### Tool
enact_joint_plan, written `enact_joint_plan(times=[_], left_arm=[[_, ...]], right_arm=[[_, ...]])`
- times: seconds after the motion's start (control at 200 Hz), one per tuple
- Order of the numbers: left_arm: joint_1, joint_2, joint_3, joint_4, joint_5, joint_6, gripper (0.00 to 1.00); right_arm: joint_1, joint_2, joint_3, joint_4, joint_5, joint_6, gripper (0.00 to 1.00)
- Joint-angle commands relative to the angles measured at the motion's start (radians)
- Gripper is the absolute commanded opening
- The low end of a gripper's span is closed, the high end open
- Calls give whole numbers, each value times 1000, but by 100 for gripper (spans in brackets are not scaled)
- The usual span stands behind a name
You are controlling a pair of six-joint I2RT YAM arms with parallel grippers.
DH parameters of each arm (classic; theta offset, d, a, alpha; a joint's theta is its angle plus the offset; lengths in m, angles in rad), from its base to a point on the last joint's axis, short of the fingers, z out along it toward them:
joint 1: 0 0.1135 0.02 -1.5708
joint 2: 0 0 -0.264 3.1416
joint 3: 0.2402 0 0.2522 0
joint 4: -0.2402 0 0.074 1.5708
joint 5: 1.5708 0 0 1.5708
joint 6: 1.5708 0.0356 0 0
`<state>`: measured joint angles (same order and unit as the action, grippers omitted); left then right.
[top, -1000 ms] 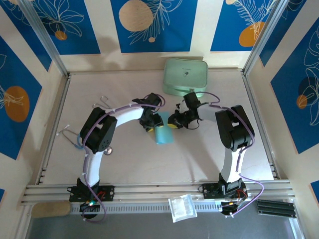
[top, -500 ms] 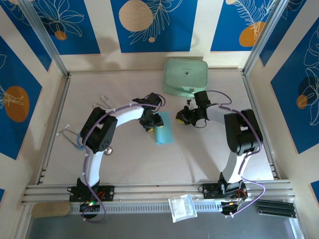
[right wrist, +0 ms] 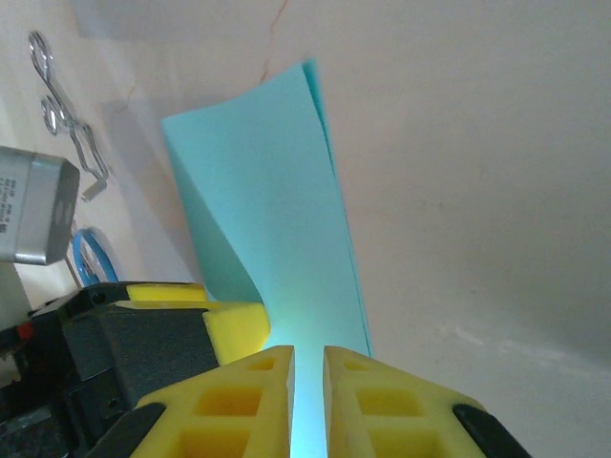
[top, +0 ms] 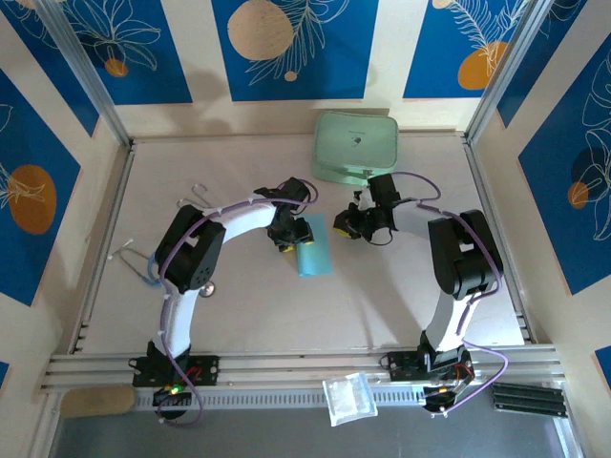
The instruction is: Fold a paper plane with a square sheet of paper (pick it up from the middle)
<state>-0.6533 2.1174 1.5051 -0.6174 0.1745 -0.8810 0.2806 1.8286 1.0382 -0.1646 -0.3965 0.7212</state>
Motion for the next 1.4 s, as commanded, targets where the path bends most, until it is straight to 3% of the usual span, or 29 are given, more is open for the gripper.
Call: enact_joint_plan(times=[0.0, 0.43, 0.915, 1.191, 1.391], left_arm=[[-30, 154, -72, -49, -9, 25, 50], [-30, 165, -67, -55, -12, 21, 50], [-30, 162, -57, -66, -11, 8, 50], [0, -28, 43, -89, -58, 17, 56], [8, -139, 51, -57, -79, 27, 54]], right_arm=[[20, 33, 31, -15, -43, -23, 17], [86, 132, 109, -88, -87, -75, 13], [87, 209, 127, -188, 7, -111, 10], [82, 253, 131, -250, 90, -118, 6], [84, 264, 137, -269, 122, -121, 5]])
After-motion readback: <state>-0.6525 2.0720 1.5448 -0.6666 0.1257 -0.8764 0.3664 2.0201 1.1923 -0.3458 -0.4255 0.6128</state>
